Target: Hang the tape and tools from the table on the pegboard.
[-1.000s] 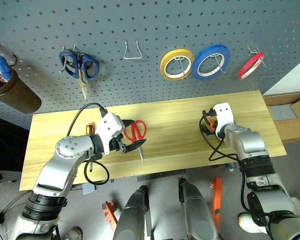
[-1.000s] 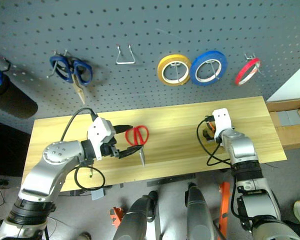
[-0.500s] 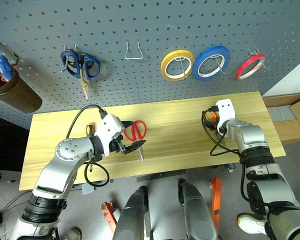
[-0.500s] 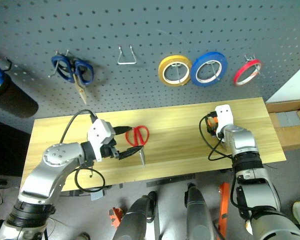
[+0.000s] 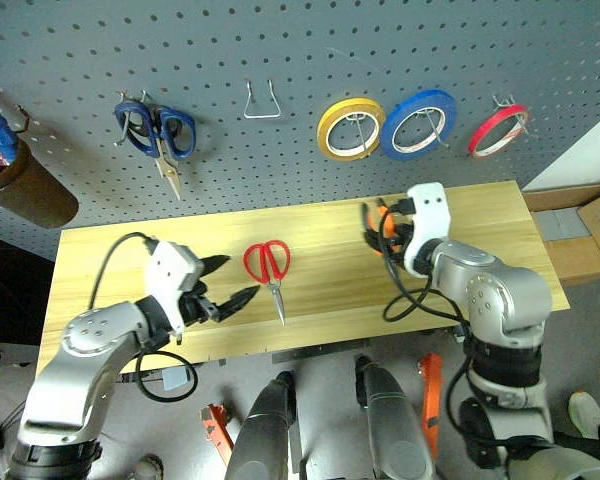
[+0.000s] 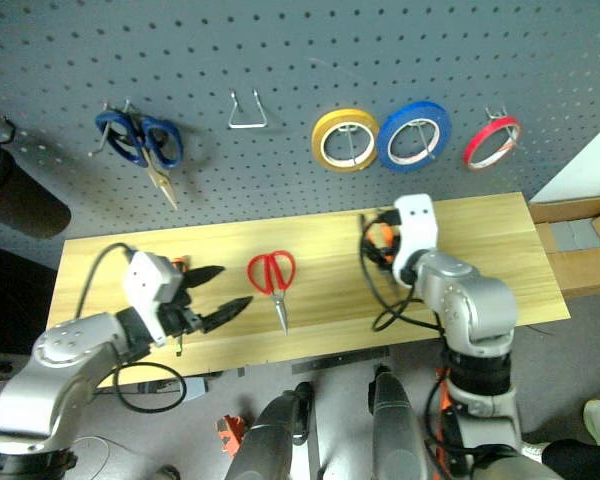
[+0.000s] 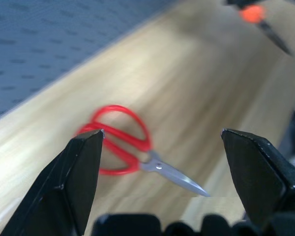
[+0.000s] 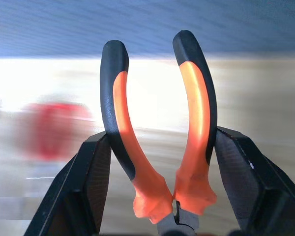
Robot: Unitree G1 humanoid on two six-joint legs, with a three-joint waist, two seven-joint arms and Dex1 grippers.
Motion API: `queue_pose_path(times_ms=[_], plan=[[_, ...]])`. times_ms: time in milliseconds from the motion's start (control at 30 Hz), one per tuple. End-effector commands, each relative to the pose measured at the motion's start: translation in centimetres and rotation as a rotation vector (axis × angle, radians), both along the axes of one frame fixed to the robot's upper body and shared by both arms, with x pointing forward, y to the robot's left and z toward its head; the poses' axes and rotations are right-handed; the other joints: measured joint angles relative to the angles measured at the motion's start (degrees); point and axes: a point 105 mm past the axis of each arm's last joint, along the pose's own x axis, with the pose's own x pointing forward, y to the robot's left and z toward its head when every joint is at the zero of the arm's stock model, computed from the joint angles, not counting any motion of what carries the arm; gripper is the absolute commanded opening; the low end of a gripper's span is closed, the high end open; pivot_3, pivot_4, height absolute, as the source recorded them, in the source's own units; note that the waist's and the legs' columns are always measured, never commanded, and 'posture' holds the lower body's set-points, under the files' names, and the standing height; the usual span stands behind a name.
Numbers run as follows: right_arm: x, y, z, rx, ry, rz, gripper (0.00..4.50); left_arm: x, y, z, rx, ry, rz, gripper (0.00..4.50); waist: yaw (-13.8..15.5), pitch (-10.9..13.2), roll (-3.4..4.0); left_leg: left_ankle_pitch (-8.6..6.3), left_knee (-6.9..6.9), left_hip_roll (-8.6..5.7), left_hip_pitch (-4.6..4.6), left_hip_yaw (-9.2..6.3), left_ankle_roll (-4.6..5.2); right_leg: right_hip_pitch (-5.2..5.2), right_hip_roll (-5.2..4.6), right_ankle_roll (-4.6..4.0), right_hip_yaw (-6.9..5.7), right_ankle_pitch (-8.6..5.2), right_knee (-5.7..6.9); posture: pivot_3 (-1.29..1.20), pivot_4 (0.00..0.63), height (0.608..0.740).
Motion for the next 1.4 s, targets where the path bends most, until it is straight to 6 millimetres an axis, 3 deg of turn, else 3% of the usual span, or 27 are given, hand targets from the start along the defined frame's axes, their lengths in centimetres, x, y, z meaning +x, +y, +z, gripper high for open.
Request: queue_pose_path(times_ms=[33,167,367,633,867,1167,1400], plan=[[-2.3,1.9,3.8,0.077,-0.115,0.076,2.7,-0.8,1.2,0.8,-0.023,-0.039,0.079,4.1,0.15,0.0,0.0,0.0,0.01,-0.02,0.0,0.0,0.0,0.0,0.0,-0.01,0.01,0.0,-0.03,-0.07,0.383,0.74],[-1.8,3.6,8.0,0.172,-0.223,0.116,2.7,-0.6,1.5,1.7,-0.032,-0.089,0.116,4.1,0.67,-0.01,0.0,0.01,0.05,-0.09,-0.01,-0.05,-0.02,0.01,-0.02,-0.11,-0.06,0.1,-0.03,-0.06,0.38,0.74],[0.9,5.6,14.9,0.261,-0.45,0.112,2.7,0.0,1.4,3.1,-0.07,-0.135,0.125,4.1,0.28,-0.01,-0.01,0.11,0.02,-0.03,0.0,-0.05,-0.18,-0.02,-0.01,-0.15,-0.15,0.15,0.02,-0.05,0.374,0.74],[2.4,7.8,19.7,0.396,-0.565,0.061,2.7,0.2,1.0,4.8,-0.132,-0.18,0.097,4.1,-0.06,-0.02,-0.01,0.12,-0.05,0.01,-0.03,0.12,-0.2,-0.17,-0.02,-0.16,-0.09,0.15,0.0,-0.03,0.365,0.74],[3.8,8.5,18.9,0.386,-0.554,0.031,2.7,0.4,1.1,4.9,-0.13,-0.188,0.108,4.1,-0.1,-0.02,-0.01,0.29,0.03,0.05,-0.03,0.16,-0.19,-0.22,0.03,-0.3,-0.08,0.55,0.08,-0.03,0.36,0.74],[5.2,7.8,17.4,0.32,-0.559,-0.009,2.69,0.9,0.6,5.0,-0.124,-0.21,0.097,4.1,-0.04,-0.02,-0.02,0.73,-0.02,0.12,-0.03,0.17,-0.12,-0.24,0.15,-0.36,-0.05,1.12,0.03,-0.05,0.357,0.74],[5.9,7.1,17.9,0.312,-0.549,-0.016,2.69,1.6,0.4,5.3,-0.107,-0.242,0.09,4.1,-0.05,-0.04,-0.03,0.76,-0.02,0.15,-0.03,0.2,-0.14,-0.25,0.18,-0.4,-0.03,1.19,0.03,-0.06,0.348,0.74]])
